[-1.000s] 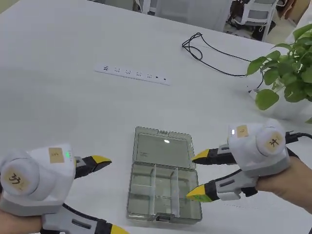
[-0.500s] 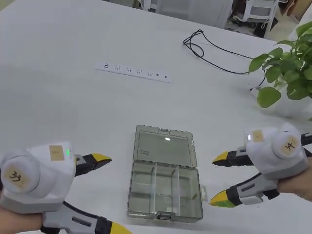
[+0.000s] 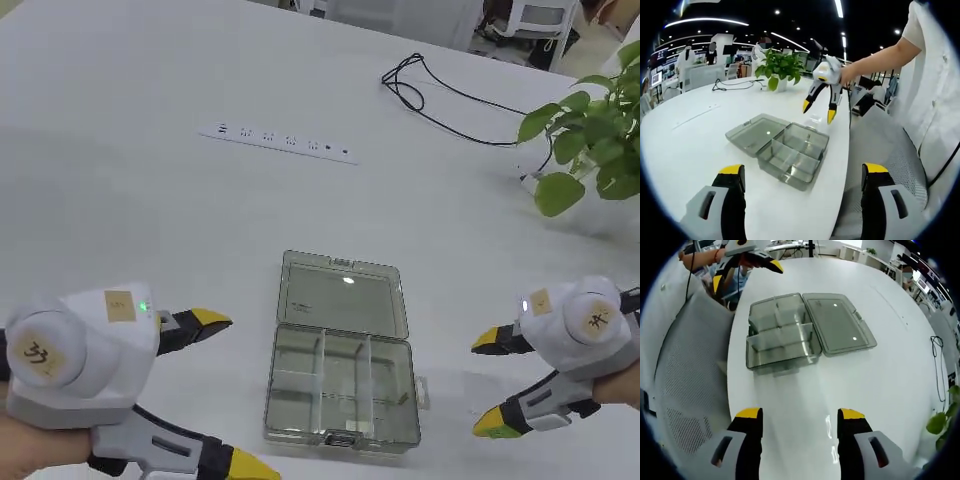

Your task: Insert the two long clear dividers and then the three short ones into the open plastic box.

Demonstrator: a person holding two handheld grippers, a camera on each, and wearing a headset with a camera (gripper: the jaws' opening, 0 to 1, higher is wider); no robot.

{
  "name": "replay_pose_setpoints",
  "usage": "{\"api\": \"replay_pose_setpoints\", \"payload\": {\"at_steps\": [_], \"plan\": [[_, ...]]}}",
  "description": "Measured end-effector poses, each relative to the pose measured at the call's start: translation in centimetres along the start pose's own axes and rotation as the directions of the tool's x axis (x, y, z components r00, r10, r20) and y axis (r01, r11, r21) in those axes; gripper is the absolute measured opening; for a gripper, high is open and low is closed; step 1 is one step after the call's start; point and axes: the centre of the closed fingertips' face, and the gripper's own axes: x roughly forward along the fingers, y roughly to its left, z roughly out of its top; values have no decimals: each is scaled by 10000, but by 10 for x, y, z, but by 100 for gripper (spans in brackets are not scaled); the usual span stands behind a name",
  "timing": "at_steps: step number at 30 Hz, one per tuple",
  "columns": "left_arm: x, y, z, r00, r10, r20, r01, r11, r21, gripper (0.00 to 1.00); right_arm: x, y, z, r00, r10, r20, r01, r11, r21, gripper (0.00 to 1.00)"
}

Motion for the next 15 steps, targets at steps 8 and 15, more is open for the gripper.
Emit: {"api": "replay_pose_setpoints", "payload": {"at_steps": [8,15], "plan": [[0,1,0,10000,27,-34,-27,10000,-32,99,14,-10,-29,9974,-34,-716,24,9999,-134,56],[0,3,2,10000,91,-38,-91,9999,-79,98,22,-16,-41,9931,-58,-1170,-13,9982,-604,51]]}}
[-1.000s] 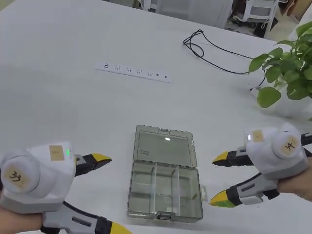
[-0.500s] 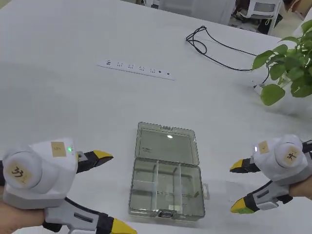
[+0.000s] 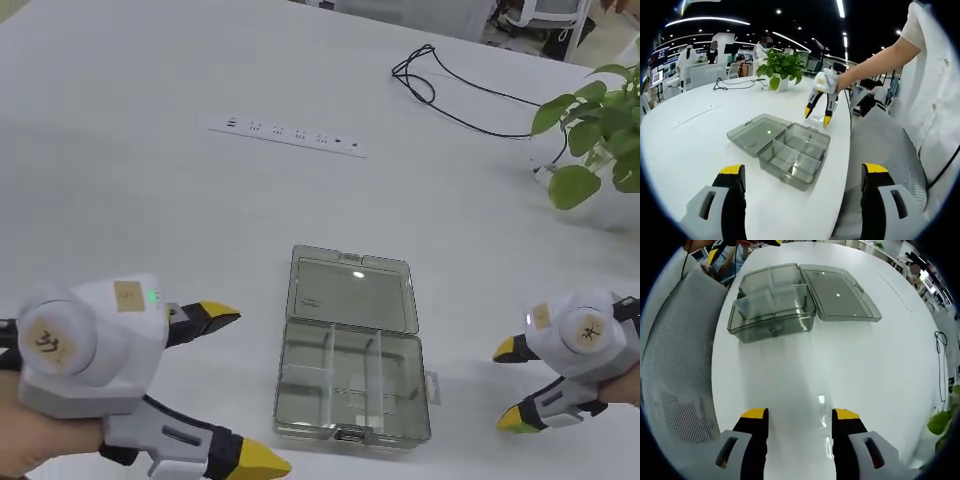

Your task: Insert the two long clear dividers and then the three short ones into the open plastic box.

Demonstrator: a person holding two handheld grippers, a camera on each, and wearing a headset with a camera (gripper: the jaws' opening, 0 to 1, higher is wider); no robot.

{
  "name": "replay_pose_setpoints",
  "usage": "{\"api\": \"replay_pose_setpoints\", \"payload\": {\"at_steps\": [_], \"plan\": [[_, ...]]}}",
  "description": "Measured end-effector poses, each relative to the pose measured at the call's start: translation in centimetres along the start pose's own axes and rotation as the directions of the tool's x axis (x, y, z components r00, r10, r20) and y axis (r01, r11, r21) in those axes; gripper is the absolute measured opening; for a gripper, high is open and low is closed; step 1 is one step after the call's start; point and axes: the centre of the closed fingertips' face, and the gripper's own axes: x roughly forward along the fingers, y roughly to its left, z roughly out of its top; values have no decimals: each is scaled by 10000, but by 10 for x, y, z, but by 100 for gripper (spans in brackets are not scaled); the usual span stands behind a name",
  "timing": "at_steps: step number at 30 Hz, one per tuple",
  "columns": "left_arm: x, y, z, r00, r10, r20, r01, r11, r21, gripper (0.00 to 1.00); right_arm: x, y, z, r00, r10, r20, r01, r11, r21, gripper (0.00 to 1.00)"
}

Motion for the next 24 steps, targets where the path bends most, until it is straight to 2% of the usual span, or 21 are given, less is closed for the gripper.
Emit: {"api": "replay_pose_setpoints", "payload": {"at_steps": [7,18,24], "plan": [[0,1,2,10000,71,46,-71,9999,-78,98,4,-3,-6,9993,-85,-360,63,9983,-585,47],[-1,4,3,9999,145,87,-144,9998,-167,98,3,-4,-6,9995,-159,-290,138,9973,-722,44],[-2,4,3,9998,157,84,-156,9998,-136,98,3,-4,-6,9991,-171,-380,140,9966,-809,37]]}}
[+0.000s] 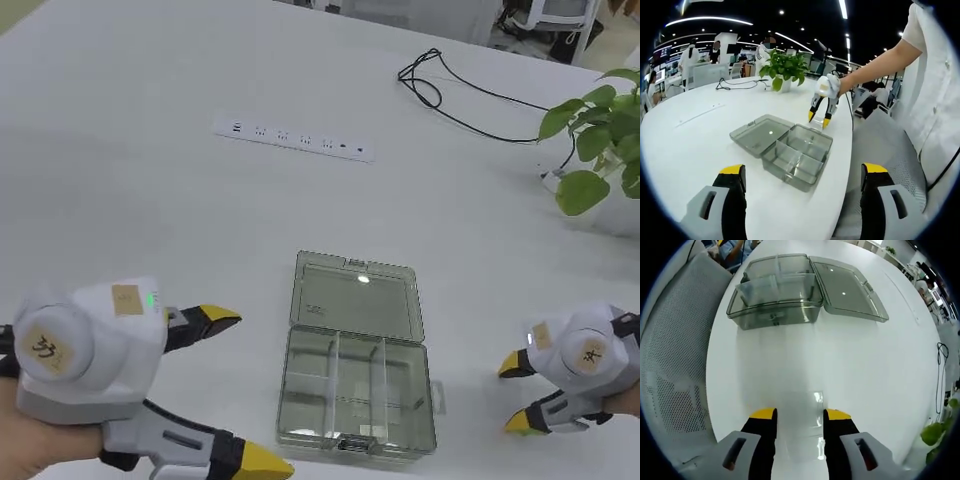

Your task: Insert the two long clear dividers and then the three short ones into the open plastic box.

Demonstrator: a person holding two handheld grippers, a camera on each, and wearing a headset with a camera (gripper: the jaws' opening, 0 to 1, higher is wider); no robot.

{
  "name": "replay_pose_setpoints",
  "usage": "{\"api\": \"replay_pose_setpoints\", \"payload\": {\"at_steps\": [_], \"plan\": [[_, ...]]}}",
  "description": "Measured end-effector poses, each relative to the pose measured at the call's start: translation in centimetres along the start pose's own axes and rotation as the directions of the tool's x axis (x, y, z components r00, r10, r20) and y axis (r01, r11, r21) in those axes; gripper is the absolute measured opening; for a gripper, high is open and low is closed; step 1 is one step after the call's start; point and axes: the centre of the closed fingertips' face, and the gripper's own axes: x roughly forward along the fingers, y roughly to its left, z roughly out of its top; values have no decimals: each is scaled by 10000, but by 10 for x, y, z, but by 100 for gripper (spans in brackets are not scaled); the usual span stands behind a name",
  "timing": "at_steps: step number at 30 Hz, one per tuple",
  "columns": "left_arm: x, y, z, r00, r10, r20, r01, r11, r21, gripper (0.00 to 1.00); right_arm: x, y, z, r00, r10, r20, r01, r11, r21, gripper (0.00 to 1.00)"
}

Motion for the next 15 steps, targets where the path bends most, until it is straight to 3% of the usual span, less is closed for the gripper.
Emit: {"api": "replay_pose_setpoints", "payload": {"at_steps": [2,15], "plan": [[0,-1,0,10000,-19,-23,19,10000,27,97,0,1,0,10000,2,-17,-2,10000,-53,33],[0,-2,3,9999,-123,-68,125,9997,212,97,0,0,-1,9996,-216,-179,216,9998,-23,33]]}}
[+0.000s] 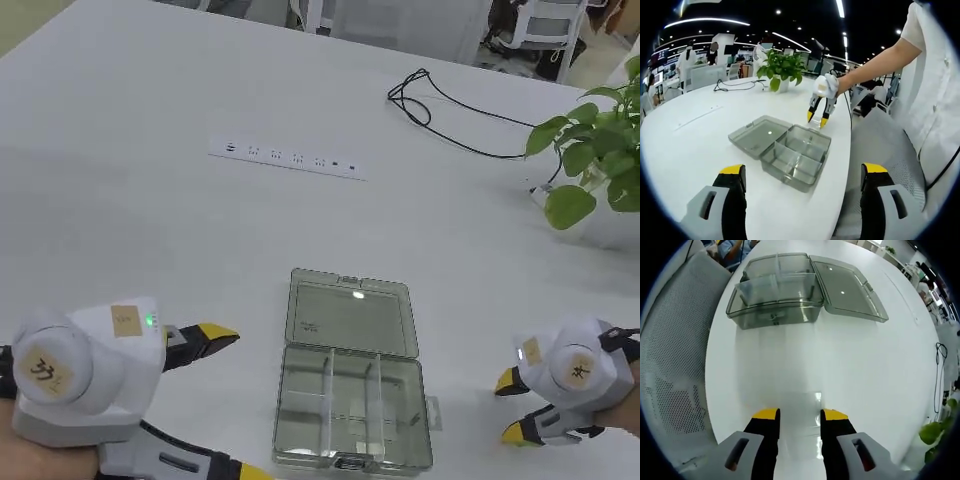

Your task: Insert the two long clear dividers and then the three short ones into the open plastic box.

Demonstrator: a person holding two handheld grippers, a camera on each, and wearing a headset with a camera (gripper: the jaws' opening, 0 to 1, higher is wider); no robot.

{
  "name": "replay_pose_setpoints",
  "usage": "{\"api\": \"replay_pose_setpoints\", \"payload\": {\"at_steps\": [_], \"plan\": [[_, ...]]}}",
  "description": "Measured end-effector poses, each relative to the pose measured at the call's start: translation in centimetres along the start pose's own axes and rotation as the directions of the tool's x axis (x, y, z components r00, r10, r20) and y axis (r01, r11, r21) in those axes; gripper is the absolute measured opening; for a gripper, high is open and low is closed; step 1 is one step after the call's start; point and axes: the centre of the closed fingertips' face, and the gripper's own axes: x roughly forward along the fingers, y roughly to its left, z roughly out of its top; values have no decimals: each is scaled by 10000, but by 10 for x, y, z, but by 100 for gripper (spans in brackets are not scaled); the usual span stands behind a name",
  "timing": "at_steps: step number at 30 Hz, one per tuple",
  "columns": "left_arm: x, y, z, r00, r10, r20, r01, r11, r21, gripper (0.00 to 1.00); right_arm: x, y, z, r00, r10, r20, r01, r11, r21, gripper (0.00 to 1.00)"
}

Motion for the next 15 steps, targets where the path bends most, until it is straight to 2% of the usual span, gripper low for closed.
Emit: {"api": "replay_pose_setpoints", "payload": {"at_steps": [6,15], "plan": [[-2,1,3,10000,49,49,-49,10000,72,97,-8,-2,3,9992,-335,223,330,9992,229,33],[-3,1,5,10000,-5,49,4,9999,130,97,-33,-6,18,9906,-1090,829,1034,9922,690,33]]}}
